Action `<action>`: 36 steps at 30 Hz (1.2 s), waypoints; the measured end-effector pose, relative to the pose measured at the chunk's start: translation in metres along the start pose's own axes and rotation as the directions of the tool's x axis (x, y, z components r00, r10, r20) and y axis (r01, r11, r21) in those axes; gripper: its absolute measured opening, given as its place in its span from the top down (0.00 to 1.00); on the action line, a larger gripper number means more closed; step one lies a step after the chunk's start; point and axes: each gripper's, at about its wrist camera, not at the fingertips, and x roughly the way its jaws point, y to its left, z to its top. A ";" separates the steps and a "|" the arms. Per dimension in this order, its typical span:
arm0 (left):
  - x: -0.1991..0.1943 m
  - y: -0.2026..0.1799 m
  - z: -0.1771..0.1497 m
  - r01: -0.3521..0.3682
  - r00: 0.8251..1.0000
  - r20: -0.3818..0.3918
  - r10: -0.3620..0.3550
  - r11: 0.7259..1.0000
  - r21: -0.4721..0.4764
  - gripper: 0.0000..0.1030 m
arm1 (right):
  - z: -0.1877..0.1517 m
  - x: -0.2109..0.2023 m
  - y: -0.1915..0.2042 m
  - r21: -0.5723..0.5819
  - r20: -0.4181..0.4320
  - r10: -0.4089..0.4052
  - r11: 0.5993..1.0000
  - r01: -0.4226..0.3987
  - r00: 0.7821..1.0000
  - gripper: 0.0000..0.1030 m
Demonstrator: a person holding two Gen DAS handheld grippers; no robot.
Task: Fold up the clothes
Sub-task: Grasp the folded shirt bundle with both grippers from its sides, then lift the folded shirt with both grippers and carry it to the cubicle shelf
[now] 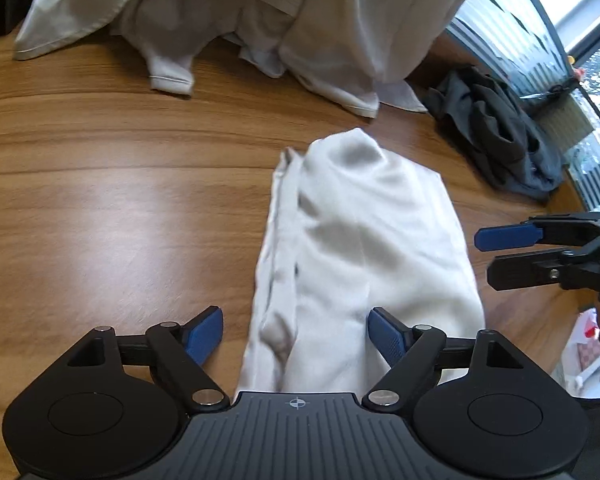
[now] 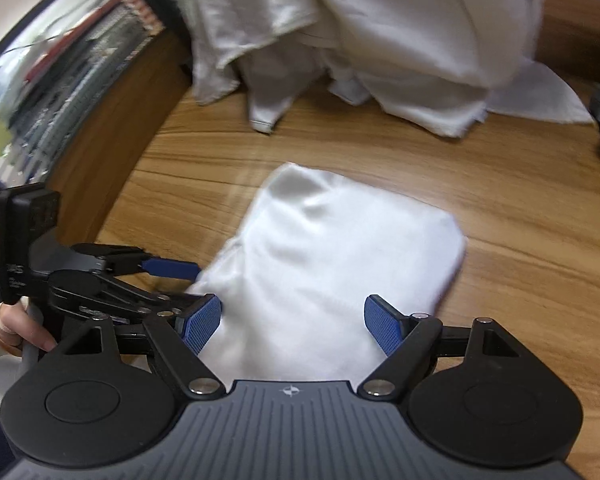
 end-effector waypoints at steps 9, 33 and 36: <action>0.015 -0.009 0.005 0.123 0.992 -0.042 -0.123 0.992 0.006 0.24 | -0.025 0.005 -0.056 0.221 -0.017 -0.033 0.975 0.036 0.999 0.17; -0.004 -0.064 0.012 -0.027 0.994 0.103 0.029 0.999 -0.019 0.72 | -0.038 0.009 -0.048 0.356 0.150 0.029 0.931 -0.081 0.988 0.73; -0.007 -0.089 0.020 -0.071 0.989 0.130 0.068 0.997 0.016 0.72 | -0.032 -0.013 -0.048 0.338 0.202 0.005 0.938 -0.075 0.979 0.74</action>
